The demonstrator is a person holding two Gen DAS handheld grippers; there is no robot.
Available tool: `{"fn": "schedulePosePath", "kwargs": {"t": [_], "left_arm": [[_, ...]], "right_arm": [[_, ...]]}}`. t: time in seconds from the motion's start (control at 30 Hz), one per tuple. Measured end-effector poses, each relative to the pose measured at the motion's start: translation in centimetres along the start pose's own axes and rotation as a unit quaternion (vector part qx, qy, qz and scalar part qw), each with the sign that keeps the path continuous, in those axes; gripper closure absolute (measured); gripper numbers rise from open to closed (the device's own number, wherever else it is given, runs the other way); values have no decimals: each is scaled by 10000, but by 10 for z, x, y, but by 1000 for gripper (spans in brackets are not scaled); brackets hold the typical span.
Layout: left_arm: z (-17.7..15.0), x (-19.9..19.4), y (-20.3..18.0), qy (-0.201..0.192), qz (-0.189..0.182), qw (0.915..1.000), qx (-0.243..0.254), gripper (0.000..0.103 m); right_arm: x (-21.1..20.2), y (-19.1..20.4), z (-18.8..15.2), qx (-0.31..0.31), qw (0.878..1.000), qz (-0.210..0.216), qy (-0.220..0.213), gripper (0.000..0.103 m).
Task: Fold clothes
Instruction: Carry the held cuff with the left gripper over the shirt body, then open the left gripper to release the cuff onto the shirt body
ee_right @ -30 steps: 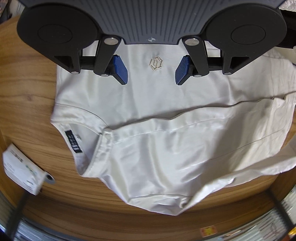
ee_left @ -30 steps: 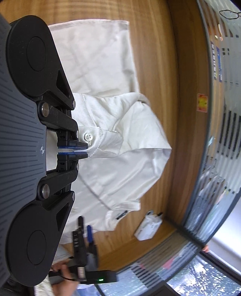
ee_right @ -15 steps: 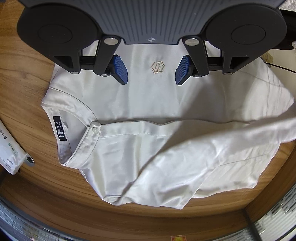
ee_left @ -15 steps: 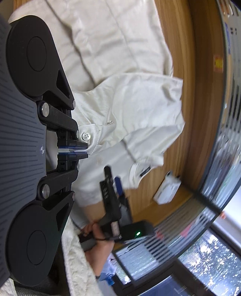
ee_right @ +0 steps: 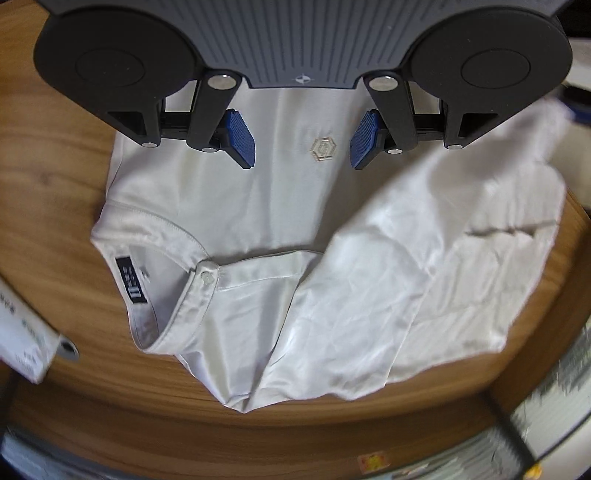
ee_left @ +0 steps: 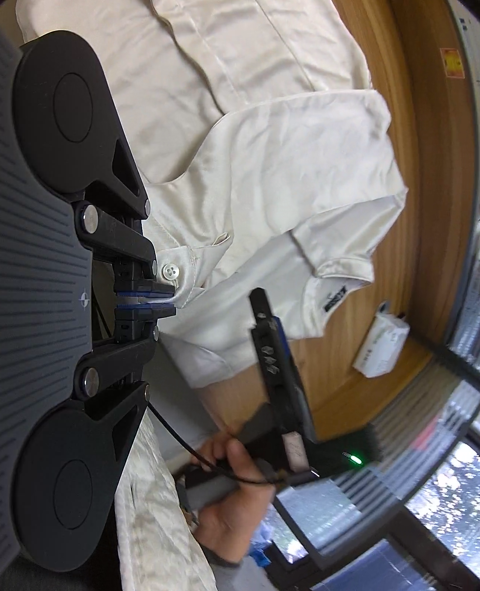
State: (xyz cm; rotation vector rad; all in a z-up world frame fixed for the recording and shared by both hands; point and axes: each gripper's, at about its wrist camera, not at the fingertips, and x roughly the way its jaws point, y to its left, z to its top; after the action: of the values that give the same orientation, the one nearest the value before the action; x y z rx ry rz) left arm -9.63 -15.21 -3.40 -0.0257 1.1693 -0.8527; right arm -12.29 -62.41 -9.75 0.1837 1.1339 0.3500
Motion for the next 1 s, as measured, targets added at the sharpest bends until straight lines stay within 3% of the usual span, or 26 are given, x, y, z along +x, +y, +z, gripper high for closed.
{"fn": "schedulePosePath", "kwargs": {"t": [0.13, 0.27, 0.33, 0.47, 0.53, 0.6, 0.63, 0.67, 0.73, 0.83, 0.87, 0.93, 1.0], "left_arm": [[2, 20, 2, 139, 117, 9998, 21, 99], [0, 29, -10, 171, 220, 9996, 47, 99], [-5, 28, 3, 200, 229, 9995, 33, 99], [-20, 27, 58, 194, 307, 9993, 43, 99], [-32, 27, 116, 161, 364, 9992, 57, 99], [-42, 27, 167, 159, 370, 9992, 34, 99], [-47, 28, 189, 168, 365, 9992, 12, 99], [-48, 28, 190, 175, 358, 9992, 7, 99], [-58, 34, 226, 205, 329, 9992, 36, 99], [-63, 37, 250, 259, 282, 9992, 111, 98], [-65, 38, 258, 273, 251, 9992, 128, 97], [-74, 39, 309, 223, 248, 9993, 146, 92], [-74, 35, 311, 177, 169, 9996, 111, 75]], "right_arm": [[2, -2, -8, 555, 9967, 597, 33, 39], [11, 4, -19, 813, 9925, 906, 144, 39], [16, 6, -25, 993, 9889, 1083, 213, 39], [27, 13, -37, 1439, 9779, 1472, 361, 40], [30, 19, -42, 1536, 9736, 1629, 435, 41], [32, 23, -46, 1625, 9699, 1744, 489, 46], [34, 25, -49, 1717, 9664, 1845, 500, 58], [35, 26, -52, 1814, 9626, 1948, 510, 72], [36, 25, -55, 2036, 9538, 2150, 514, 79], [33, 27, -56, 2081, 9525, 2175, 457, 97], [31, 27, -57, 2082, 9530, 2160, 419, 99], [26, 27, -56, 2065, 9552, 2092, 343, 100], [21, 25, -55, 2023, 9576, 2028, 300, 101]]}}
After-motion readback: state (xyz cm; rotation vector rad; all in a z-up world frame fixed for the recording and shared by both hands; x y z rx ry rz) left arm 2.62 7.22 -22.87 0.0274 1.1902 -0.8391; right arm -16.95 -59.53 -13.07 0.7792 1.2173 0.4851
